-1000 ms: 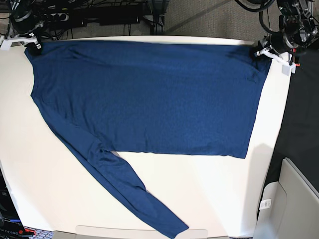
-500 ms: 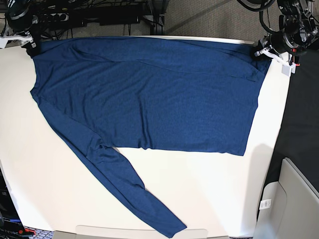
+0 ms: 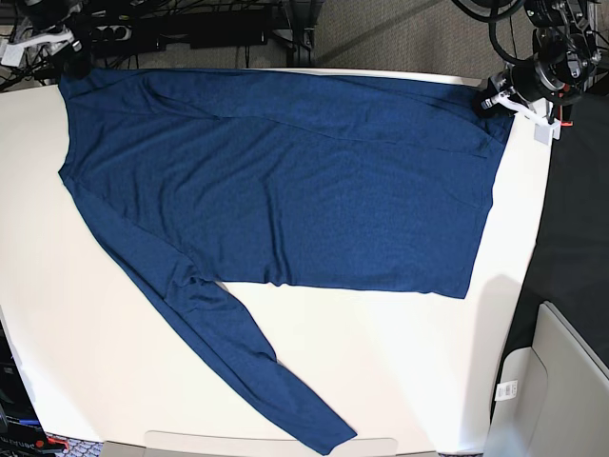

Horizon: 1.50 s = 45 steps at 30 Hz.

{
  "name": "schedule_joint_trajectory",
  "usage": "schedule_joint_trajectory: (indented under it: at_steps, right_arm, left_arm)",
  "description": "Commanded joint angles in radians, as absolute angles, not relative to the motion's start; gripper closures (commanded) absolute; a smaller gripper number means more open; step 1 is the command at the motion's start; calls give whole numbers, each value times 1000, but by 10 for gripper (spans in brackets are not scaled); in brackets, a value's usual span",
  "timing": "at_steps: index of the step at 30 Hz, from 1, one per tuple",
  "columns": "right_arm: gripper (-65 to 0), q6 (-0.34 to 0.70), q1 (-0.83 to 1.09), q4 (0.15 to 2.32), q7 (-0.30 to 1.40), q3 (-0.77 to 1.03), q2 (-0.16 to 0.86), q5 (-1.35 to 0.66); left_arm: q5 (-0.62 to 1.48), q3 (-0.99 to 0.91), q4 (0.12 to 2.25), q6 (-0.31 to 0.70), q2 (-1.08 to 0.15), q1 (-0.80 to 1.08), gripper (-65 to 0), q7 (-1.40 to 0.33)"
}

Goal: Fold the T-shirt properly
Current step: 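Lower the shirt onto the table and release both grippers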

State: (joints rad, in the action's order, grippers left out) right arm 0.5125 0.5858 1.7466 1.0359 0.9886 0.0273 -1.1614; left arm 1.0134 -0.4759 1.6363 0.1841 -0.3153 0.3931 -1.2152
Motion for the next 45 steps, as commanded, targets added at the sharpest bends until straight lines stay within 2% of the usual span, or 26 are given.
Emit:
schedule_joint_trajectory:
  at_steps: [1, 5, 15, 24, 32, 38, 40, 43, 45]
  right_arm:
    - [-239, 522, 591, 1768, 1018, 992, 35, -1187]
    - [-239, 553, 576, 1790, 1070, 975, 13, -1188]
    - [-239, 570, 515, 1791, 1072, 710, -5, -1116]
    - [-239, 568, 513, 1788, 1070, 700, -19, -1106]
    - [-239, 568, 484, 1788, 1069, 700, -24, -1023]
    - [-234, 568, 430, 1788, 1072, 700, -64, -946]
    - [-186, 568, 423, 1788, 1070, 700, -70, -923]
    - [-69, 568, 406, 1788, 1069, 700, -70, -908]
    - [-17, 568, 401, 1788, 1069, 700, -70, -906]
  left_arm:
    - [990, -475, 1639, 174, -321, 398, 0, -1245]
    - [990, -475, 1639, 174, -321, 398, 0, -1245]
    - [990, -475, 1639, 174, -321, 398, 0, -1245]
    - [990, -475, 1639, 174, -321, 398, 0, -1245]
    - [990, -475, 1639, 174, -320, 398, 0, -1245]
    - [990, -475, 1639, 174, -320, 398, 0, -1245]
    - [990, -476, 1639, 174, -320, 398, 0, -1245]
    - [990, -479, 1639, 174, -320, 400, 0, -1245]
    - [990, -479, 1639, 174, -320, 400, 0, -1245]
